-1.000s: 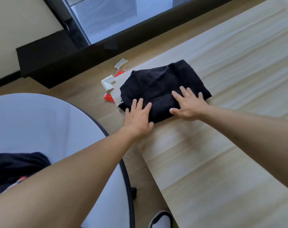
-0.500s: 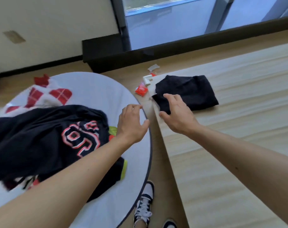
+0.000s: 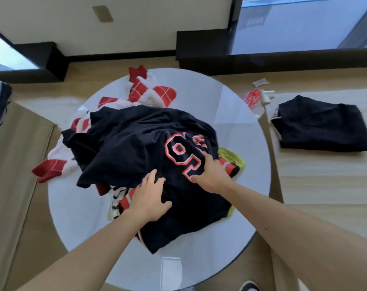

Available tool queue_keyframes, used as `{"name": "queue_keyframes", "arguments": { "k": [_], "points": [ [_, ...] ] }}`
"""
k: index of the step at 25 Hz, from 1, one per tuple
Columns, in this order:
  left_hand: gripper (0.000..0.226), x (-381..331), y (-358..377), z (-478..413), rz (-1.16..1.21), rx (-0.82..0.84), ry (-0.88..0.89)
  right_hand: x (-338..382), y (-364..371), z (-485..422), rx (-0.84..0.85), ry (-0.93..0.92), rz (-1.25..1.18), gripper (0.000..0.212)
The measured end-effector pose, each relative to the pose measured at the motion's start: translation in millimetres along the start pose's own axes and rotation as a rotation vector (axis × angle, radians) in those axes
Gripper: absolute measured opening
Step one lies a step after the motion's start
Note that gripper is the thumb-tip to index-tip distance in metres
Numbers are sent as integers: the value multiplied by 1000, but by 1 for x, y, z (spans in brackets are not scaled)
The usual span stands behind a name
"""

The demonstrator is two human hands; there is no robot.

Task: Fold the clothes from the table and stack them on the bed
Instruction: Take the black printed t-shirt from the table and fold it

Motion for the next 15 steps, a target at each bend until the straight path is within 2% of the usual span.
{"name": "queue_keyframes", "arguments": {
  "k": [1,3,5,7,8,9,10,11,12,13,15],
  "points": [
    [80,4,2,3,13,12,44,-3,6,-9,-45,50,-36,79],
    [79,1,-7,7,86,-58,97,-7,7,-23,-107,138,-129,47],
    [88,-21,-24,14,126,-143,189,0,9,-21,1,187,-237,19],
    [113,-57,-36,26,232,-187,297,21,9,-2,157,170,-415,18],
    [123,-72,-42,35,380,-211,298,35,5,15,219,140,-535,18],
    [124,-79,-52,44,588,-285,249,52,-3,37,268,101,-645,16],
    [112,-78,-64,52,793,-422,181,70,-13,62,317,52,-737,13],
    [87,-75,-81,60,932,-590,147,88,-27,89,364,-12,-796,10],
    [57,-72,-103,70,972,-719,123,102,-41,113,387,-78,-813,8],
    [37,-75,-130,81,999,-784,135,116,-63,141,384,-159,-807,8],
    [35,-97,-195,102,1076,-797,245,142,-114,197,356,-343,-808,17]
  ]
}}
Point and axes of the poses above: each hand's wrist, its own z-axis away from the middle knuckle, its own y-axis out of the palm, x = y × z, the point moved 9 cm from there along -z, towards the middle knuckle, and after that the axes turned 15 degrees about y, right-handed, at the moved point
